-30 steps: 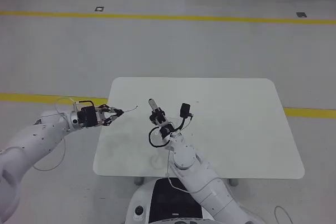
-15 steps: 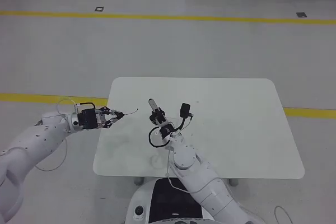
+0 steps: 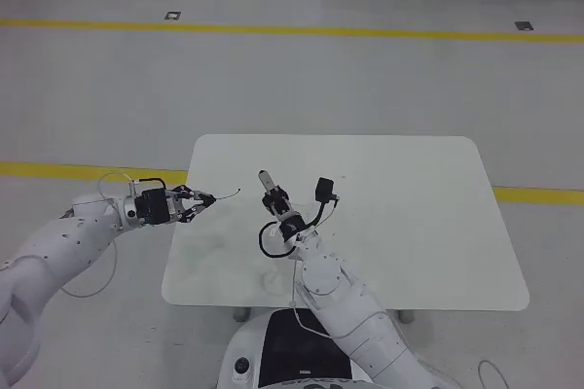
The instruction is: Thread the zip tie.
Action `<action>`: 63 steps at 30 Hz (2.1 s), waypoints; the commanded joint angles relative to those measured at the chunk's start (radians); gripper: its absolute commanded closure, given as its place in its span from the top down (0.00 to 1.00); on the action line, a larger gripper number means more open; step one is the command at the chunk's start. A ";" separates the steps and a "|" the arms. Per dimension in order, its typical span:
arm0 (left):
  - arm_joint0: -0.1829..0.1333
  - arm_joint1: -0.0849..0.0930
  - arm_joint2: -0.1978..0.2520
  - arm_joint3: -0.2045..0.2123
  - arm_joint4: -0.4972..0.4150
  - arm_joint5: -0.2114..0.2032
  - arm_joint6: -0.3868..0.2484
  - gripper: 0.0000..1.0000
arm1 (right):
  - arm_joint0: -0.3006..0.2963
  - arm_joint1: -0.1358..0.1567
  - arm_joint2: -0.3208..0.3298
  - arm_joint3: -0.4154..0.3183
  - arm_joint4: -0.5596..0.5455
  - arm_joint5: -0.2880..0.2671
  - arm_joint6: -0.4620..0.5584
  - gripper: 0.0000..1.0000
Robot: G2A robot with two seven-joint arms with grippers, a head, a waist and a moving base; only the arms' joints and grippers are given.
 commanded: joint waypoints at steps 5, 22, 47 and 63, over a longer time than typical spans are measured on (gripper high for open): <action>0.000 0.000 0.000 0.000 0.000 0.000 0.000 0.00 | -0.036 0.035 0.055 -0.071 -0.161 -0.005 0.099 1.00; 0.000 0.000 0.000 0.000 0.000 0.000 0.000 0.00 | -0.058 0.061 0.111 -0.148 -0.187 -0.016 0.233 1.00; -0.015 0.011 0.000 -0.137 -0.018 0.000 -0.253 0.00 | -0.110 0.111 0.265 -0.192 -0.108 -0.074 0.395 1.00; 0.000 0.108 0.000 -0.470 -0.335 0.000 -0.651 0.00 | -0.110 0.111 0.265 -0.192 -0.108 -0.074 0.395 1.00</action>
